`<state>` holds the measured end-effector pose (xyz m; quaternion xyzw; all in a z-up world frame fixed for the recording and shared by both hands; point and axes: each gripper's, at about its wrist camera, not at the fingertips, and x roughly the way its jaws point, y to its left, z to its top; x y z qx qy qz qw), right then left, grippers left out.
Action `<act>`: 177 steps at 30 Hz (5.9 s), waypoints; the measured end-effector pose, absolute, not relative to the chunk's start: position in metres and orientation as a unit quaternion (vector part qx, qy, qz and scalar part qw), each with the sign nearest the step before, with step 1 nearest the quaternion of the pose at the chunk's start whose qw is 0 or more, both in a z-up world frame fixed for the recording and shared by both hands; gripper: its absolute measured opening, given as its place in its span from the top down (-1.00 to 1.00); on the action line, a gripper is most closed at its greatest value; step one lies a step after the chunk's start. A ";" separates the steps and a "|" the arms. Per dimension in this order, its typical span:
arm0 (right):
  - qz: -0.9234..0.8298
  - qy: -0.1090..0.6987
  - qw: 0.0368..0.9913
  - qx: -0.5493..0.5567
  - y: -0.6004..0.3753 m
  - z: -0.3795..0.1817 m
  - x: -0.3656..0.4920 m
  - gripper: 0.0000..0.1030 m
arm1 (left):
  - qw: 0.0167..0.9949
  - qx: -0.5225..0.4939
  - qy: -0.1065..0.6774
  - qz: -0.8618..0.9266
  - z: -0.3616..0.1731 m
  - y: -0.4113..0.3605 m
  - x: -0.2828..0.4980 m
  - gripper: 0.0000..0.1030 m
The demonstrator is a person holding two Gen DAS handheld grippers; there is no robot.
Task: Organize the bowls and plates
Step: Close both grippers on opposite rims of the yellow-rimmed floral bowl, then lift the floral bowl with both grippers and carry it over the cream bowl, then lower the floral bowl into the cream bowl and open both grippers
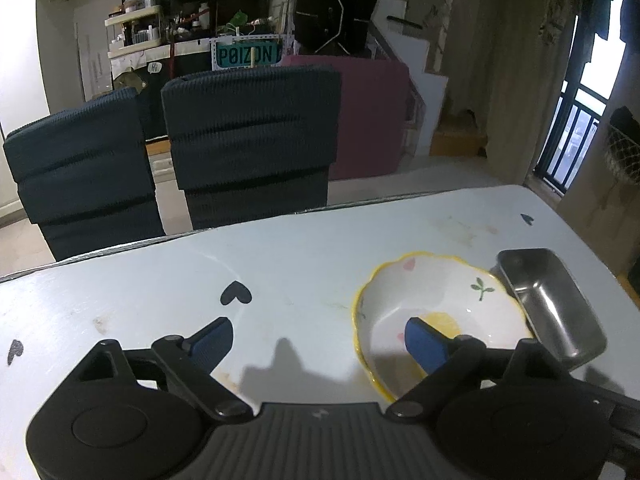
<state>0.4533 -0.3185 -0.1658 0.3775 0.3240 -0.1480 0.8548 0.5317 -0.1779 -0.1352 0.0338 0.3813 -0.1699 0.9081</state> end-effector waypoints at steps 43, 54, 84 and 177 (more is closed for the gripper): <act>-0.080 0.383 0.874 0.289 -0.306 -0.164 0.484 0.80 | 0.843 0.022 0.501 -0.195 -0.165 -0.147 0.520 0.54; -0.063 0.398 0.875 0.268 -0.298 -0.168 0.490 0.73 | 0.845 0.013 0.502 -0.185 -0.167 -0.153 0.537 0.70; -0.038 0.386 0.881 0.270 -0.291 -0.130 0.467 0.80 | 0.879 -0.008 0.441 -0.182 -0.101 -0.126 0.489 0.86; 0.078 0.533 0.834 0.118 -0.078 -0.126 0.314 0.83 | 0.842 -0.012 0.524 -0.132 -0.137 0.075 0.238 0.72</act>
